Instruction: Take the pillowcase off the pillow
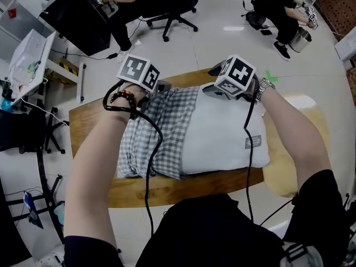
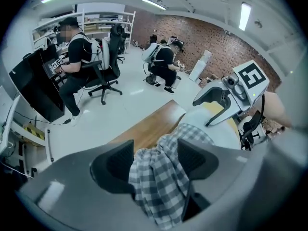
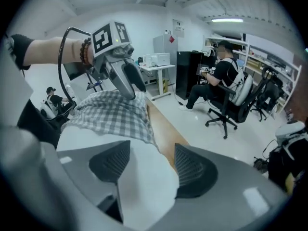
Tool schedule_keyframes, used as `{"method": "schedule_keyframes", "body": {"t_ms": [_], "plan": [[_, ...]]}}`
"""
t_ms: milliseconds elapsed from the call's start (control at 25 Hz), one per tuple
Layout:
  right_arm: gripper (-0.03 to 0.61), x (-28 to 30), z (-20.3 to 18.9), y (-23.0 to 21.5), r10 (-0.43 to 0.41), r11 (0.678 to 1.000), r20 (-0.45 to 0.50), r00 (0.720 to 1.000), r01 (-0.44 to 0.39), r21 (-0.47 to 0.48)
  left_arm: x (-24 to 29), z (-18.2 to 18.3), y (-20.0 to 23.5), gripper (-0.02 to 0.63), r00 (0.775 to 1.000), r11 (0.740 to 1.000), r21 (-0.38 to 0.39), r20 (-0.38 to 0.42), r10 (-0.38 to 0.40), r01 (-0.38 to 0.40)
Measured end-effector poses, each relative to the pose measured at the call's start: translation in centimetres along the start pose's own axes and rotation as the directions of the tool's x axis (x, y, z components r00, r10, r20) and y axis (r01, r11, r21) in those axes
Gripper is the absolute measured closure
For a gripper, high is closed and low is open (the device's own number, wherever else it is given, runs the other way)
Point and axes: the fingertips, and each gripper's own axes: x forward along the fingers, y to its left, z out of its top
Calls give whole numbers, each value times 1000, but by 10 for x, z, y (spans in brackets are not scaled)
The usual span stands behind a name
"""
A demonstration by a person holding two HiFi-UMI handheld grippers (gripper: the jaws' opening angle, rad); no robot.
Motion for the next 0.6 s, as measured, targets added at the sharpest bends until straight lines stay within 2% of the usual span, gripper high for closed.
{"method": "schedule_keyframes", "body": {"t_ms": [200,400,600], "plan": [[270,14,-3,-10,131,991,-43,990,-129,40,20,-1,11,324,991,1000,5,-130,-23,24],[267,29,-4,-18,205,977,-87,975,-198,83,37,-11,23,331,963,998,19,-267,-47,54],[291,44,-20,-11,274,955,-123,954,-255,149,49,-22,28,430,944,998,47,-330,-32,50]]}}
